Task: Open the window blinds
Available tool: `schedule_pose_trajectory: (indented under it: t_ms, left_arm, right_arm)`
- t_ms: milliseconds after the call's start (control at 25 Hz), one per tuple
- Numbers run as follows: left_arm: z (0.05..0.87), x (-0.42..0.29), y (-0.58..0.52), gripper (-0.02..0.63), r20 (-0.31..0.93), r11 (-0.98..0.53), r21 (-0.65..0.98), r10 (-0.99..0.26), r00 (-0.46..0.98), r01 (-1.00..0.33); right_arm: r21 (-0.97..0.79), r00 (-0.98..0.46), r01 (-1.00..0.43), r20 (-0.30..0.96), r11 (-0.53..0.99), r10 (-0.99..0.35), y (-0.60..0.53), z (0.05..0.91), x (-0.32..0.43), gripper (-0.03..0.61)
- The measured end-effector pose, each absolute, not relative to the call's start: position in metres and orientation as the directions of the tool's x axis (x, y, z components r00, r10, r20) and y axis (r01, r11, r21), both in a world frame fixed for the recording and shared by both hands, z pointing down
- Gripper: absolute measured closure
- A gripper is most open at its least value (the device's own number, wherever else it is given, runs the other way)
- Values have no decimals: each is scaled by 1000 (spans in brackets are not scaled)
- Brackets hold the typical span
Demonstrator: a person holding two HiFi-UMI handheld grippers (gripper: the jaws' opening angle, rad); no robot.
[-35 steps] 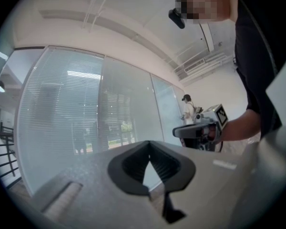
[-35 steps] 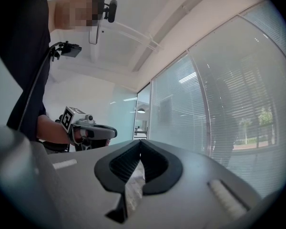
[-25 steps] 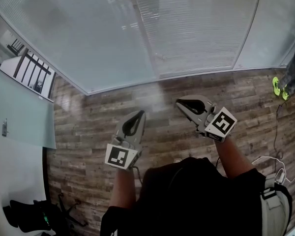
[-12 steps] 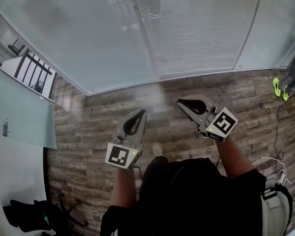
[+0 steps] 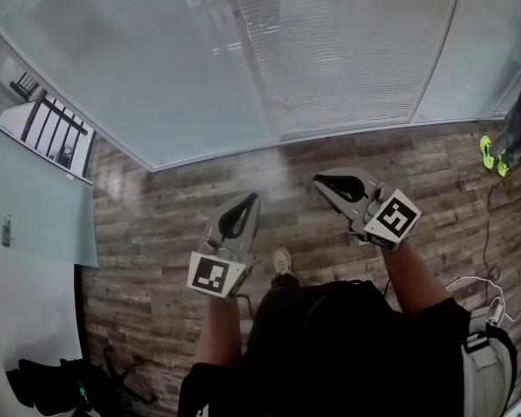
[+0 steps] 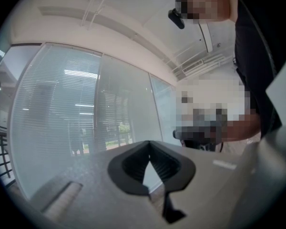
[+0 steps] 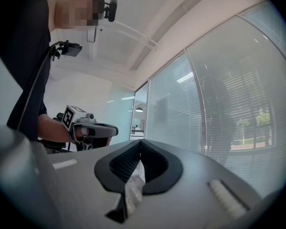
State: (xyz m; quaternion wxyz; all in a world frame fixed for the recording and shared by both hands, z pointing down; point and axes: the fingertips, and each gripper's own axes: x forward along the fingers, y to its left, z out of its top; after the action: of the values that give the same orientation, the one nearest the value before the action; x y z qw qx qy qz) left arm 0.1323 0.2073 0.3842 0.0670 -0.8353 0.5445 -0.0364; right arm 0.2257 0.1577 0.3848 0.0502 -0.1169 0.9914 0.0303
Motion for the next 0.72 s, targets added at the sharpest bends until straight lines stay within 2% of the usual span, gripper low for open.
schedule_pose_trajectory:
  t_ms: [720]
  left_arm:
    - [382, 104, 159, 609, -17, -422, -148, -903, 429, -894]
  right_arm:
    - [51, -968, -238, -89, 970, -233, 118, 386, 195, 574]
